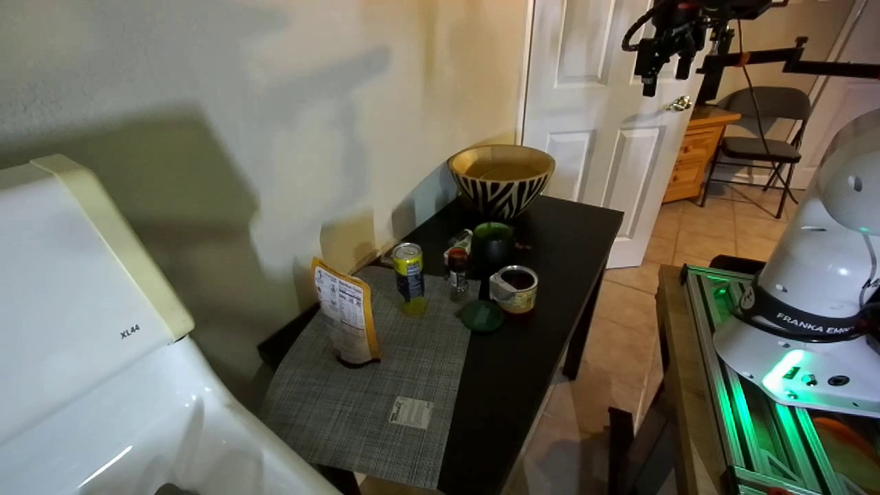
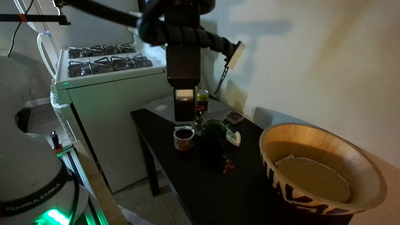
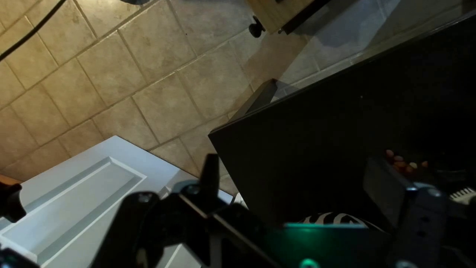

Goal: Remove the coaster from the wooden bowl

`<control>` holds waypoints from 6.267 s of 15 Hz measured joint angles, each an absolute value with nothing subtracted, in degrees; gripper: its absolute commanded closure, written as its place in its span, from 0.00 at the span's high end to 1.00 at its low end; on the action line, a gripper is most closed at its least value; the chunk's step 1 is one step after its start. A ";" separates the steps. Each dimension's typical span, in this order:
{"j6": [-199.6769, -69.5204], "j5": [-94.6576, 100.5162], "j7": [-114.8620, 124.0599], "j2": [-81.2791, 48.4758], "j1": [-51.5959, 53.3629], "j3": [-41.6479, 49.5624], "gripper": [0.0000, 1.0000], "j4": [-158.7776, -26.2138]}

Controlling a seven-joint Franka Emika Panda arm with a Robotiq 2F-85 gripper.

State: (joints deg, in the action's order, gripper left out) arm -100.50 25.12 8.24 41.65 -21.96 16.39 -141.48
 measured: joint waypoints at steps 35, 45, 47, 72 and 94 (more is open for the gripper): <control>-118.78 13.23 -7.85 -8.34 -16.17 16.58 1.00 -108.24; -120.16 12.82 -4.97 -27.05 -16.75 15.66 1.00 -100.22; -119.89 12.58 -6.72 -30.13 -17.46 15.09 1.00 -96.25; -134.51 11.58 -12.59 -39.80 -20.78 12.94 1.00 -94.67; -140.78 23.35 -13.56 -38.85 -15.68 17.61 1.00 -99.57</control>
